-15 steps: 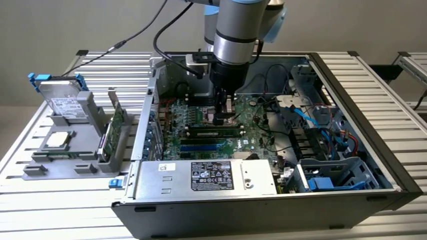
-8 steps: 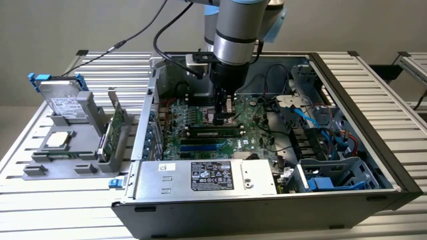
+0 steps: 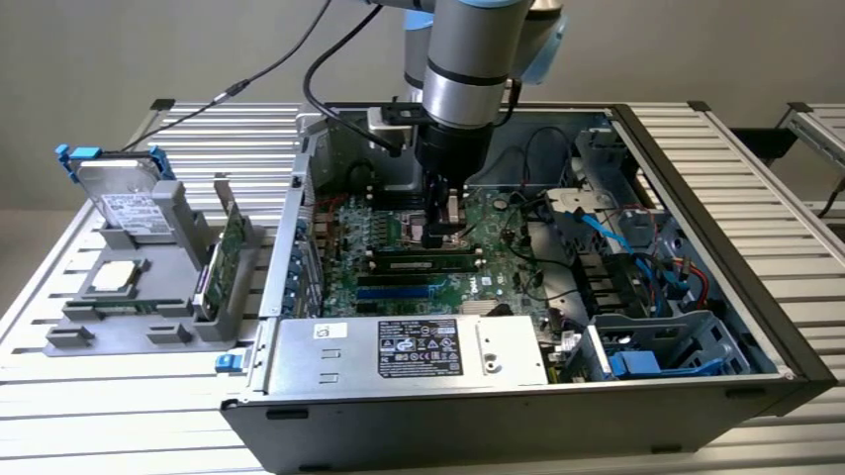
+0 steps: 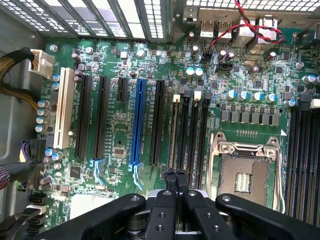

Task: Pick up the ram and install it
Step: 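Press down the ram until it locks into place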

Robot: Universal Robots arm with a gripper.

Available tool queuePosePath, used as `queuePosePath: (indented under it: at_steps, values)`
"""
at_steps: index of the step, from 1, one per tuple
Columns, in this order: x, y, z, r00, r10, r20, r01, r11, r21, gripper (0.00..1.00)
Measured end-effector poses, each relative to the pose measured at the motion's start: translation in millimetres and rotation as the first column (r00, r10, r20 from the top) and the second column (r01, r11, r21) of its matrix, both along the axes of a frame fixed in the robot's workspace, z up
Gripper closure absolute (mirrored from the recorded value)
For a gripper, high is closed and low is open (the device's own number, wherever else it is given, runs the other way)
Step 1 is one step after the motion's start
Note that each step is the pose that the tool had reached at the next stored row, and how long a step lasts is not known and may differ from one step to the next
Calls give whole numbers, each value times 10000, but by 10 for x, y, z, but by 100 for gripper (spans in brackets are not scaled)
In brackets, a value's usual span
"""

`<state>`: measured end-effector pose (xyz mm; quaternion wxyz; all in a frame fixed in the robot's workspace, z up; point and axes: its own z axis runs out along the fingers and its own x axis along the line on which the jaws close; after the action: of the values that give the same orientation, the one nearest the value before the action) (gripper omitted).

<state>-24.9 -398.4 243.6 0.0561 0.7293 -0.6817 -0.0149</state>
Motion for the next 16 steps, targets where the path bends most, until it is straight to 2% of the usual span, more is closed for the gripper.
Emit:
queuePosePath:
  at_steps: [4,8,12,16]
  values:
    - [0,0,0,10000,-58,0,58,10000,0,90]
    - [0,0,0,9981,-622,0,622,9981,0,90]
    - [0,0,0,9924,-1228,0,1228,9924,1,90]
    - [0,0,0,9833,-1820,-1,1820,9833,-1,90]
